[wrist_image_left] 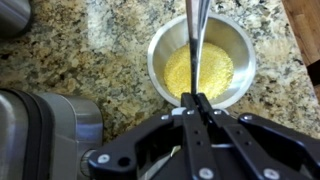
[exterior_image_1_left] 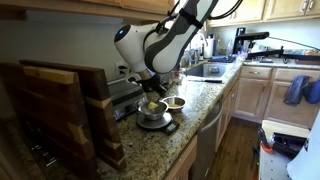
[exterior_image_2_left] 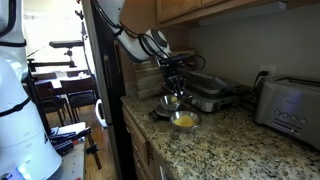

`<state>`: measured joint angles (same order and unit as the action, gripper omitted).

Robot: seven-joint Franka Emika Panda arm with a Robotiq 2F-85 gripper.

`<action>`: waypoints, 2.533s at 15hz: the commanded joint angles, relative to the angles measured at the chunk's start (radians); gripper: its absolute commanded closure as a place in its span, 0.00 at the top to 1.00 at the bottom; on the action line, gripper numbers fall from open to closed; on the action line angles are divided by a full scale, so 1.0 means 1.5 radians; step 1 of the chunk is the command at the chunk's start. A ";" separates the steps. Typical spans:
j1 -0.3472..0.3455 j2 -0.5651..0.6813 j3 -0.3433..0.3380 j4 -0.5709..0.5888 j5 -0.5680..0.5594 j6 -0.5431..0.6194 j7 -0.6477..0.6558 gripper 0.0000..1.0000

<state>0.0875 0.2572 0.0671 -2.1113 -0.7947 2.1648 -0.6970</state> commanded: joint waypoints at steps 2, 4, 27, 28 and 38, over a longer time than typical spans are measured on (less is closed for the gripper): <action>0.001 -0.023 -0.003 -0.036 -0.108 0.056 0.093 0.02; -0.002 -0.029 -0.002 -0.047 -0.145 0.072 0.125 0.02; -0.003 -0.187 0.006 -0.266 -0.483 0.168 0.437 0.02; -0.002 -0.190 0.007 -0.269 -0.501 0.175 0.457 0.02; -0.002 -0.177 0.008 -0.270 -0.814 0.167 0.755 0.02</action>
<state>0.0881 0.0251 0.0743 -2.4789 -1.8927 2.4262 0.3122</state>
